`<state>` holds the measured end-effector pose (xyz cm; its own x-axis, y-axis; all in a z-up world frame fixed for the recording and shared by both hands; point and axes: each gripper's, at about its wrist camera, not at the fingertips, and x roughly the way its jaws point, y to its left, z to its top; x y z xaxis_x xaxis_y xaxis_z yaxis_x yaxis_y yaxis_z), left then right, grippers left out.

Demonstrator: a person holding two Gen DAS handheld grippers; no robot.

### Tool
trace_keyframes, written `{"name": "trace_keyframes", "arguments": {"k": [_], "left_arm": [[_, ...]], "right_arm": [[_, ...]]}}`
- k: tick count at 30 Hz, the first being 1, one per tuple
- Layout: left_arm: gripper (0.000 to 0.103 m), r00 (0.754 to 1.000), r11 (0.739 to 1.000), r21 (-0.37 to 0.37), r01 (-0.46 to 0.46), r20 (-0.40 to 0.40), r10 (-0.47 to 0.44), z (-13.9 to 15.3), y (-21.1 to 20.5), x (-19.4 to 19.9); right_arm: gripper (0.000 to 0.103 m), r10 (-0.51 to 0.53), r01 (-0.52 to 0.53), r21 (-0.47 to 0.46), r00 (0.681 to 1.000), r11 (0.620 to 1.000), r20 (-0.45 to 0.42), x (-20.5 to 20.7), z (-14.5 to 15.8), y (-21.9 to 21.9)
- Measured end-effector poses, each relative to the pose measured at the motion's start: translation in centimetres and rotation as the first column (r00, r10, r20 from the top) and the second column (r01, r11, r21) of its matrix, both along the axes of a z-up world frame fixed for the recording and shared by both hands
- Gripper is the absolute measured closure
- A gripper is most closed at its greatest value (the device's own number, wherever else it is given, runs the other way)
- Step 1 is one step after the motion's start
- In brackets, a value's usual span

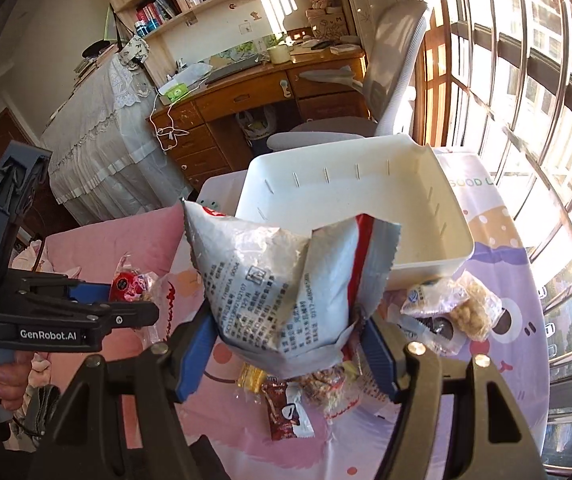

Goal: Organize snacks
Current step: 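Lift both held snacks and carry them over the white basket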

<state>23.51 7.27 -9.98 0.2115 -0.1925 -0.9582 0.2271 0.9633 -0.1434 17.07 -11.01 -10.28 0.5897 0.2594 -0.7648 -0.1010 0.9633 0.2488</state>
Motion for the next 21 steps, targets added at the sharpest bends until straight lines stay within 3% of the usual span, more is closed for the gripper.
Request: {"name": "trace_keyframes", "arguments": {"k": [6, 14, 17, 21], "left_arm": [[0.049, 0.996, 0.997, -0.037, -0.070, 0.053, 0.072, 0.6, -1.0, 3.5], [0.049, 0.982, 0.974, -0.166, -0.157, 0.077, 0.171, -2.2, -2.5, 7.2], [0.049, 0.978, 0.962, -0.218, -0.164, 0.091, 0.187, -2.8, -3.0, 8.4], [0.048, 0.976, 0.969, -0.207, -0.135, 0.140, 0.166, -3.1, -3.9, 9.2]], "right_arm": [[0.034, 0.034, -0.034, 0.001, 0.999, 0.999, 0.037, 3.4, 0.0, -1.6], [0.032, 0.011, -0.013, 0.022, 0.993, 1.000, 0.119, 6.3, -1.9, -4.1], [0.032, 0.002, -0.005, 0.025, 0.991, 1.000, 0.134, 7.5, -2.5, -4.9], [0.029, -0.017, 0.012, 0.041, 0.990, 0.999, 0.139, 8.9, -3.2, -5.9]]}}
